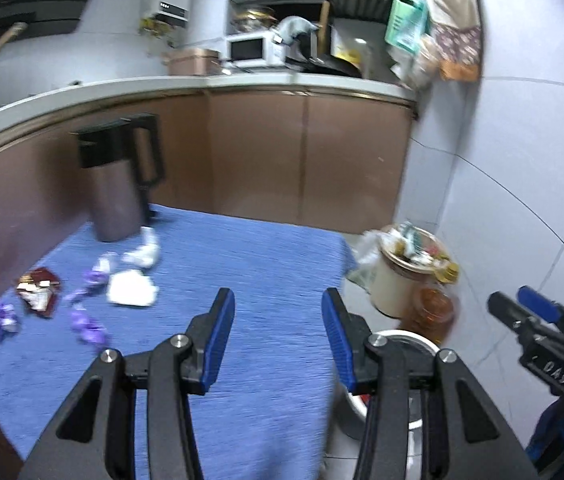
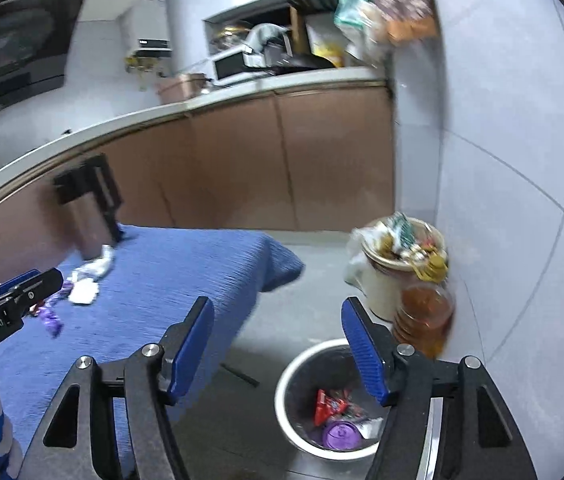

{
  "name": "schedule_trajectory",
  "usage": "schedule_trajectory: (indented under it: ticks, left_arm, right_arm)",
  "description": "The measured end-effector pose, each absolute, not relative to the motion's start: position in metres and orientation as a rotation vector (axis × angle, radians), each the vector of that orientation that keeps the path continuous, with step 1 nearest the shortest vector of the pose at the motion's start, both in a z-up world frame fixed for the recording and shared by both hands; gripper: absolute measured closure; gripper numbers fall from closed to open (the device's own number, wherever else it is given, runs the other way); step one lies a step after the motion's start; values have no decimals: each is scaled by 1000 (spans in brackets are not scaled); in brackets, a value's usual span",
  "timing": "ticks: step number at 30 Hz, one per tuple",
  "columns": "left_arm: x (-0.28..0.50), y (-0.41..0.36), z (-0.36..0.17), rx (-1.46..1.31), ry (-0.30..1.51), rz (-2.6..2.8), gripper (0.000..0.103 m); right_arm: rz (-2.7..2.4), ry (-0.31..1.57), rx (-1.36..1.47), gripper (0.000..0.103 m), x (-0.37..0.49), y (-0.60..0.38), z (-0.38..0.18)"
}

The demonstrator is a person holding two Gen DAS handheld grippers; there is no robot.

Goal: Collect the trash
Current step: 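Move both tools back over the towel toward the remaining wrappers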

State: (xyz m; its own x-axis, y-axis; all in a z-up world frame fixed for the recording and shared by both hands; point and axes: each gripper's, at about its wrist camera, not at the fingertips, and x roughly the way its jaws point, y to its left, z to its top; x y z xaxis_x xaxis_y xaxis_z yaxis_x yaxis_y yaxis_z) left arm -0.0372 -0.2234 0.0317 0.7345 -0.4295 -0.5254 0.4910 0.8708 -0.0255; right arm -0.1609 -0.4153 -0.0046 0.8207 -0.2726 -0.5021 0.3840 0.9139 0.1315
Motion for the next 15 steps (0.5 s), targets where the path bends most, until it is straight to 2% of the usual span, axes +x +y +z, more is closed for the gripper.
schedule_trajectory:
  ticks: [2,4,15]
  left_arm:
    - [-41,-202,38,106,535,-466,52]
    - [-42,-186,40,95,523,-430,50]
    - [-58,-100,44,23,500,-270,44]
  right_arm:
    - [-335,488,216,36,-159,-404,1]
    - [-310,480,203,35,-157,-391,8]
    - [-200,481,130,32,-146,-322,24]
